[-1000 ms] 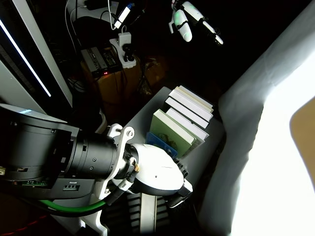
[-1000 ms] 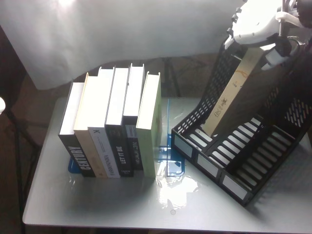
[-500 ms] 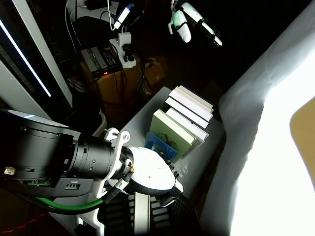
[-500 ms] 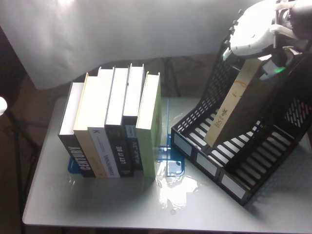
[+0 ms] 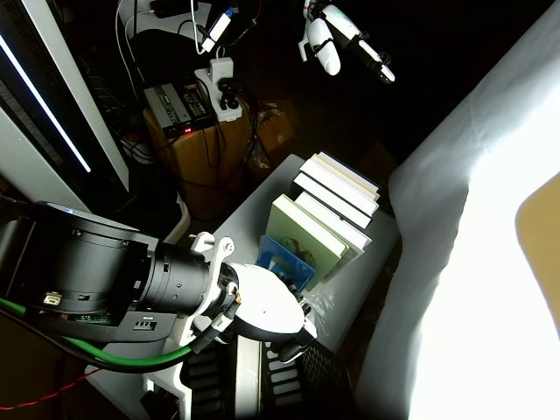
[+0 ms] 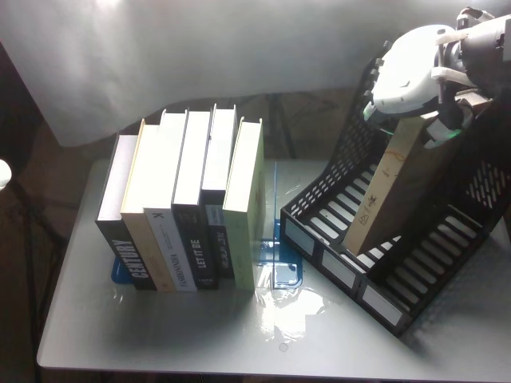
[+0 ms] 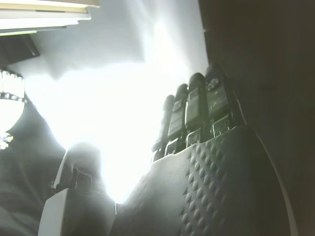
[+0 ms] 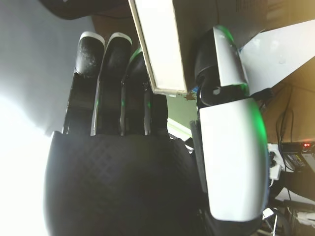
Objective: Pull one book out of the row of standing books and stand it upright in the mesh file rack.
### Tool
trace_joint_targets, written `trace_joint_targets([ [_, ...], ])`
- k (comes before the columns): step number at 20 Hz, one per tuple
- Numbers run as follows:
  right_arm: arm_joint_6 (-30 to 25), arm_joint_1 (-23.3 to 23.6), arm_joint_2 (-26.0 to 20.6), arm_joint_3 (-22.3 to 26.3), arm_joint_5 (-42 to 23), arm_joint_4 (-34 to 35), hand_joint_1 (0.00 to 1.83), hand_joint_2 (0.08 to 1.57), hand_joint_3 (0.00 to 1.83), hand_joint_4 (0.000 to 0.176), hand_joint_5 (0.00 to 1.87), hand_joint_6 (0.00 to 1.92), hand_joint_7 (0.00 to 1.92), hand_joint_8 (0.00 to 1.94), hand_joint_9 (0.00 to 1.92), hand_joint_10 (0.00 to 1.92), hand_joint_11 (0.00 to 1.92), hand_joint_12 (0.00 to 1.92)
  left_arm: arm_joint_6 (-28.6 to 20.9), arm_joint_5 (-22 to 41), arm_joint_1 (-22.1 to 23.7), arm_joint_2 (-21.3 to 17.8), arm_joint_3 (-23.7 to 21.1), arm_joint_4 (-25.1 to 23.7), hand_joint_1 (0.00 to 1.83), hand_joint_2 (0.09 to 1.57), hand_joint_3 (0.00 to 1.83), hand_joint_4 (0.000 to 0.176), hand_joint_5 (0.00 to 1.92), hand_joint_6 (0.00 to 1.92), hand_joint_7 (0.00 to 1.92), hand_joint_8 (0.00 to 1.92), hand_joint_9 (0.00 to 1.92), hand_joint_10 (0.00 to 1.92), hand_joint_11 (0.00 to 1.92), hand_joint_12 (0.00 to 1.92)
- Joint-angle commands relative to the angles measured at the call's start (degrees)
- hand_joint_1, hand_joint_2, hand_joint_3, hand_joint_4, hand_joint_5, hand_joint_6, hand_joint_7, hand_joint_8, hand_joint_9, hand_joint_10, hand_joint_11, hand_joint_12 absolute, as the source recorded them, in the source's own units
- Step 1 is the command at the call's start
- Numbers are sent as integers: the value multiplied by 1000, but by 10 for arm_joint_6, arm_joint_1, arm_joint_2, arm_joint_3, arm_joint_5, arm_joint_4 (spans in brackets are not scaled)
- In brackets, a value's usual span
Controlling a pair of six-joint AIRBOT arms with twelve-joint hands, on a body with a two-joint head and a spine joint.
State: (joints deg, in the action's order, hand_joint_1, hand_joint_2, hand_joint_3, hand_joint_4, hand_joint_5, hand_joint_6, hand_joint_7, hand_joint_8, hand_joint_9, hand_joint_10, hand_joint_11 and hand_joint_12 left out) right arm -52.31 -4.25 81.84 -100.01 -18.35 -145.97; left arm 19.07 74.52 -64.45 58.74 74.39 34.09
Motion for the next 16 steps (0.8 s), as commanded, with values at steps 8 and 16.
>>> trace_joint_targets([
  [8, 5, 1, -3, -7, 47, -15, 777, 1511, 5, 0, 340, 1909, 620, 1941, 797, 1921, 881, 1921, -3, 70, 2, -2, 6, 13, 119, 1326, 0, 2, 0, 0, 0, 0, 0, 0, 0, 0],
  [16, 2, 1, -2, -8, 47, -40, 778, 1512, 3, 0, 341, 1909, 620, 1941, 798, 1921, 884, 1921, -3, 70, 2, -1, 6, 13, 107, 1323, 0, 2, 0, 0, 0, 0, 0, 0, 0, 0],
])
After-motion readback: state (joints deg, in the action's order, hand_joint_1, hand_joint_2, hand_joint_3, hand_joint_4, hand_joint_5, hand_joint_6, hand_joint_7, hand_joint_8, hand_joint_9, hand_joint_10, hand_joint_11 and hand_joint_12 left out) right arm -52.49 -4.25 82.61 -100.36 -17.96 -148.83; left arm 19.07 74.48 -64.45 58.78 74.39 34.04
